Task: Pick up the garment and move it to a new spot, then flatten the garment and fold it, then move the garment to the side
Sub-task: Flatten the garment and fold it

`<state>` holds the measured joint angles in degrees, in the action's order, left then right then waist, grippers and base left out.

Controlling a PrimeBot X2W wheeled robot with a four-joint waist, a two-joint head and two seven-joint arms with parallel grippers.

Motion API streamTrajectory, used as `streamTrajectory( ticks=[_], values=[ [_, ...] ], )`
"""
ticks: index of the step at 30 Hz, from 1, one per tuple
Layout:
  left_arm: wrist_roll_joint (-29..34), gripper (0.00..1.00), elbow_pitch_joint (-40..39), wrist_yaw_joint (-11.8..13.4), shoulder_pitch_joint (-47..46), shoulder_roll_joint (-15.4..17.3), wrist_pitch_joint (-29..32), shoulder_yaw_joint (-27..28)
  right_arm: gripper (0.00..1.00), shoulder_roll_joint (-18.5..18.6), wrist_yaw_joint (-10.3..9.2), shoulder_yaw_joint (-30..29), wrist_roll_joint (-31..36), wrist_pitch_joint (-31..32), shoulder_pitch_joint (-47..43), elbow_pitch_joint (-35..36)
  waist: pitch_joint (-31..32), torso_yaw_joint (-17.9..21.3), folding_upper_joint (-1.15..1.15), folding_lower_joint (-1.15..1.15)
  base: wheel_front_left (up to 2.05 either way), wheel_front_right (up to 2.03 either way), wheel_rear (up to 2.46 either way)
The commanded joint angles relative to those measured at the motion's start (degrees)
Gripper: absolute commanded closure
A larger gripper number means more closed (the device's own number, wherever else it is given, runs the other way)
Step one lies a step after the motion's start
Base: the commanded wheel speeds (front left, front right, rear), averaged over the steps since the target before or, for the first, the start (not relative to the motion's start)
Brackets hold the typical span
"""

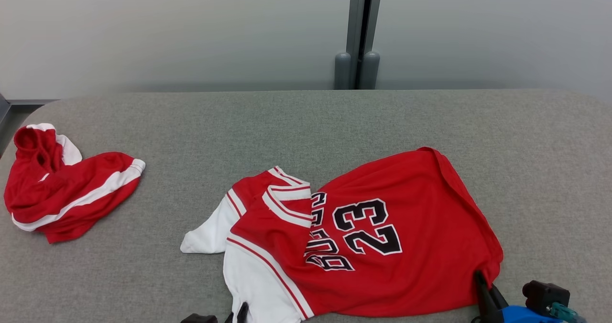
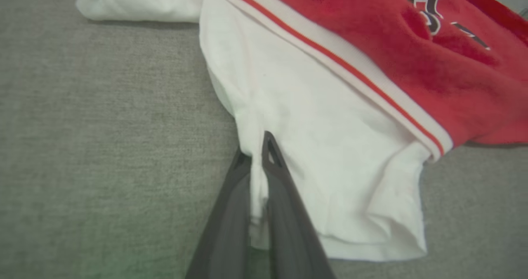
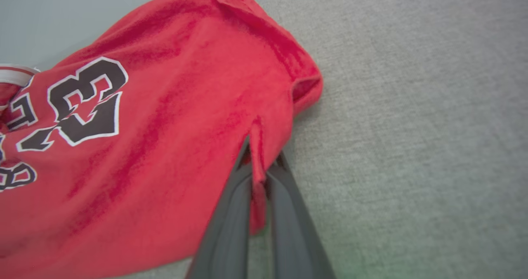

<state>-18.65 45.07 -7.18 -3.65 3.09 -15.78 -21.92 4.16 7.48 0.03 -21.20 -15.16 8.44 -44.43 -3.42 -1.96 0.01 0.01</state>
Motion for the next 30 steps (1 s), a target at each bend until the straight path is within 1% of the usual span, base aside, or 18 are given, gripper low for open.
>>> streamTrajectory(
  ticks=[1,8,12,16,19,23,27,30],
  values=[
    [-0.8,1.0,-0.3,-0.5,0.2,-0.4,1.1,-0.9,1.0,0.5,0.03,0.2,-0.4,0.0,-0.9,1.3,-0.1,0.0,-0.01,-0.01,0.0,0.0,0.0],
    [-7.4,1.0,-10.8,-0.3,-2.2,-0.2,0.6,0.0,1.0,1.2,0.03,1.0,-1.9,0.0,-1.5,12.1,-1.2,0.2,-0.01,-0.01,0.0,0.0,0.0],
    [-10.5,1.0,-15.7,-0.3,-6.0,0.5,0.6,1.2,1.0,2.4,0.03,2.1,-2.1,0.0,1.5,17.2,-2.3,0.7,-0.01,-0.01,0.0,0.0,0.0],
    [-14.1,1.0,-18.2,-0.3,-13.0,2.0,1.2,2.3,1.0,4.1,0.03,2.9,-3.2,0.0,7.9,18.7,-3.9,0.9,-0.01,-0.01,0.0,0.0,0.0],
    [-16.7,1.0,-19.1,-0.3,-20.9,3.2,3.1,2.5,1.0,5.3,0.03,3.6,-4.6,0.9,15.6,18.3,-5.9,0.9,-0.01,-0.01,0.0,0.0,0.0],
    [-20.3,1.0,-17.9,-0.3,-33.8,5.2,6.3,3.7,1.0,7.0,0.03,4.2,-6.4,3.2,28.7,16.0,-9.6,0.8,-0.01,-0.01,0.0,0.0,0.0],
    [-22.8,1.0,-14.5,-0.3,-48.5,6.2,7.9,5.9,1.0,7.5,0.03,4.0,-8.6,5.9,43.6,11.3,-13.9,1.4,-0.01,-0.01,0.0,0.0,0.0],
    [-22.7,1.0,-11.8,-0.3,-58.9,6.3,8.2,5.5,1.0,8.2,0.03,4.5,-9.3,7.0,54.4,6.7,-16.5,1.5,-0.01,-0.01,0.0,0.0,0.0]
  ],
)
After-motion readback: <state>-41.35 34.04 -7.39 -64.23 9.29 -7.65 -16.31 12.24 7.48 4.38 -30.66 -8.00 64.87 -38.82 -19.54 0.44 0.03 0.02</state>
